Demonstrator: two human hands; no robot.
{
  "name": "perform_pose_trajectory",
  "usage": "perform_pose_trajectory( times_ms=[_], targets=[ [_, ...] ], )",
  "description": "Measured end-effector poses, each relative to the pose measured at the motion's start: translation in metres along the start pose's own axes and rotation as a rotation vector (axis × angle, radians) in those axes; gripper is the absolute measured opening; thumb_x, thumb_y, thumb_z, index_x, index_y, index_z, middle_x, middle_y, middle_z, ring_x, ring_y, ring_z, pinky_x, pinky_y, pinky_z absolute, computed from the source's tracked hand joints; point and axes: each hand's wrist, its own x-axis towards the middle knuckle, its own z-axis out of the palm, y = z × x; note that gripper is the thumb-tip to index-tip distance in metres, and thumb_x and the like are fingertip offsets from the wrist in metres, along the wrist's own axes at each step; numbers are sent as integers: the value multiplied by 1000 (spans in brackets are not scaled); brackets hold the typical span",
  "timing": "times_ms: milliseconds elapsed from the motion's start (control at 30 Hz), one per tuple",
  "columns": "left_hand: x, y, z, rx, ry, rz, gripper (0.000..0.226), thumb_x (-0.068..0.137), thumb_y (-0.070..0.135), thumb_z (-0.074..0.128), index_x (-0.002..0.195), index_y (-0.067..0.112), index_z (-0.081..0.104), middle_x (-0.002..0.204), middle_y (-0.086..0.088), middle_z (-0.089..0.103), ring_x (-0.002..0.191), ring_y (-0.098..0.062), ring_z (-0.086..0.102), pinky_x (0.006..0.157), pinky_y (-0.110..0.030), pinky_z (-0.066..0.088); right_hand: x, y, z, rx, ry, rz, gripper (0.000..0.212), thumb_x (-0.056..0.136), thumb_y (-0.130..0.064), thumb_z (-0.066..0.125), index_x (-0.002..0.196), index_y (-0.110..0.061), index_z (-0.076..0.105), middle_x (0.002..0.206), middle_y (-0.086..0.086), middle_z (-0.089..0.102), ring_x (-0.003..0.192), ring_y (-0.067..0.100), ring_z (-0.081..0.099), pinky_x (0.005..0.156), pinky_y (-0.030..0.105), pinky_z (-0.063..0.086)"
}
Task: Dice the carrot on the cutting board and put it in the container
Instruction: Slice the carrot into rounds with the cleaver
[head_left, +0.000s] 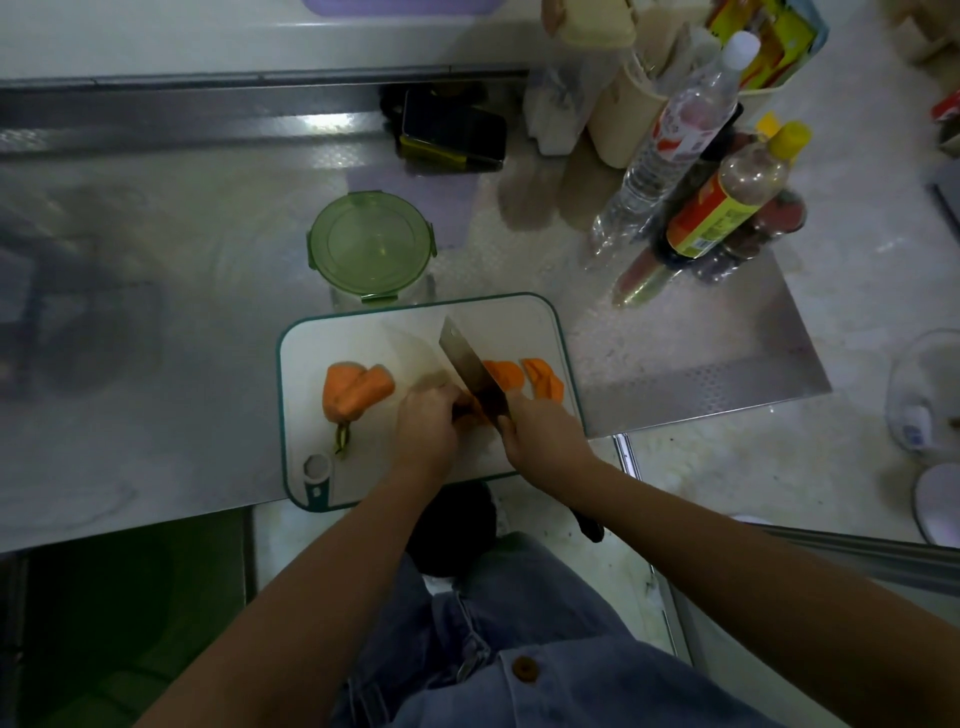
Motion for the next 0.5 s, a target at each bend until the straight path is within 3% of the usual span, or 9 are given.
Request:
perform_pose_trajectory(
  times_ms=[100,267,333,433,500],
  targets=[
    [0,2,-2,14,-1,3,8,83,16,68,88,19,74,92,-2,68,84,-15,54,71,-19,33,9,-5,5,-2,-7,28,24,98,-22,41,117,-10,48,93,12,63,81,29,62,60,33,43],
    [1,0,-4,27,-17,50,13,77,11,69,81,22,75,90,-3,70,85,-23,59,72,-27,40,11,-4,14,76,51,38,30,99,-25,41,125,-11,45,90,12,64,78,29,63,62,38,50],
    [1,-4,-3,43,-20,67,17,72,8,68,76,24,72,88,-1,69,85,-23,59,73,-29,42,10,-1,12,125,64,45,36,98,-27,43,131,-11,42,98,14,64,81,31,62,65,42,52],
    [1,-10,-1,74,-21,16,4,72,11,69,74,15,68,87,-6,65,85,-26,58,72,-32,44,8,3,5,164,89,20,48,98,-26,44,143,-12,32,118,17,59,97,34,59,73,44,52],
    [1,-10,0,82,-43,-21,2,75,14,68,75,16,69,88,-4,64,85,-23,58,73,-32,47,7,4,-1,176,118,-7,46,98,-24,45,141,-12,35,113,16,62,94,33,60,72,42,51]
  ],
)
